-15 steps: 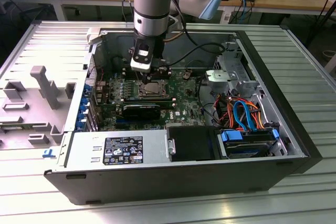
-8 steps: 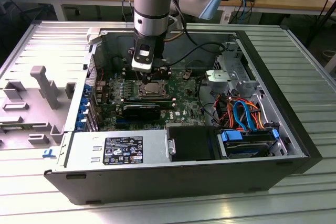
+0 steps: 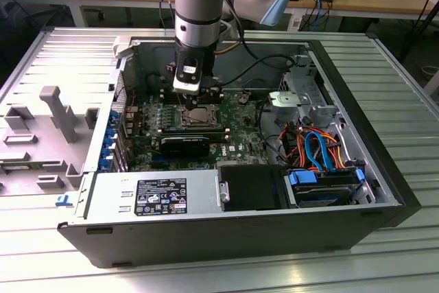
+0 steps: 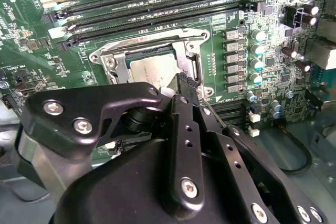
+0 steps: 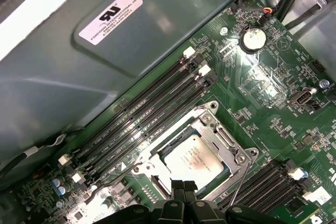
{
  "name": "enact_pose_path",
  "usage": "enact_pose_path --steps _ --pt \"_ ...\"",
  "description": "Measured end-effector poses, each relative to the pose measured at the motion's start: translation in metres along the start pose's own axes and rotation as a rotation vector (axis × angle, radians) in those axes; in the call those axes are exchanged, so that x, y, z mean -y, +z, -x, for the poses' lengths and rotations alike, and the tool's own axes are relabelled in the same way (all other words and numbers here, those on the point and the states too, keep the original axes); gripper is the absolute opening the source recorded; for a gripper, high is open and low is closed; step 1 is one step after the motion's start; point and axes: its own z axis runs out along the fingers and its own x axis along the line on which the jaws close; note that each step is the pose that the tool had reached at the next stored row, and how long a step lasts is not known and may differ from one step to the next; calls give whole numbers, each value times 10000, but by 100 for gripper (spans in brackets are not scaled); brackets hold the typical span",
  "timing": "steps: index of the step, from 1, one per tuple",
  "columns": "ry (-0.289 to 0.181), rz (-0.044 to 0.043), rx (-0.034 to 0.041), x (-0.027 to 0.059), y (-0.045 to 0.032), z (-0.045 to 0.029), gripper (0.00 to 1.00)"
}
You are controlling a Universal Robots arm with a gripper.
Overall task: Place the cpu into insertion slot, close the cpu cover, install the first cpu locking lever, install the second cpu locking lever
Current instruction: 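Install the first cpu locking lever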
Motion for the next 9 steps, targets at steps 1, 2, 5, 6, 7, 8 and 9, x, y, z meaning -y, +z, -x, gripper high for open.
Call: enact_pose_path --steps 1,2,5,6,7,8,9 --pt "-24 -2 0 0 0 0 11" --pt "-63 -3 1 0 0 0 11" --pt "-150 -9 1 0 0 0 11" --pt "-183 -12 2 0 0 0 11" --pt "-209 -13 2 0 0 0 11" --pt "-244 -16 2 0 0 0 11" --pt "-269 -17 3 0 0 0 11"
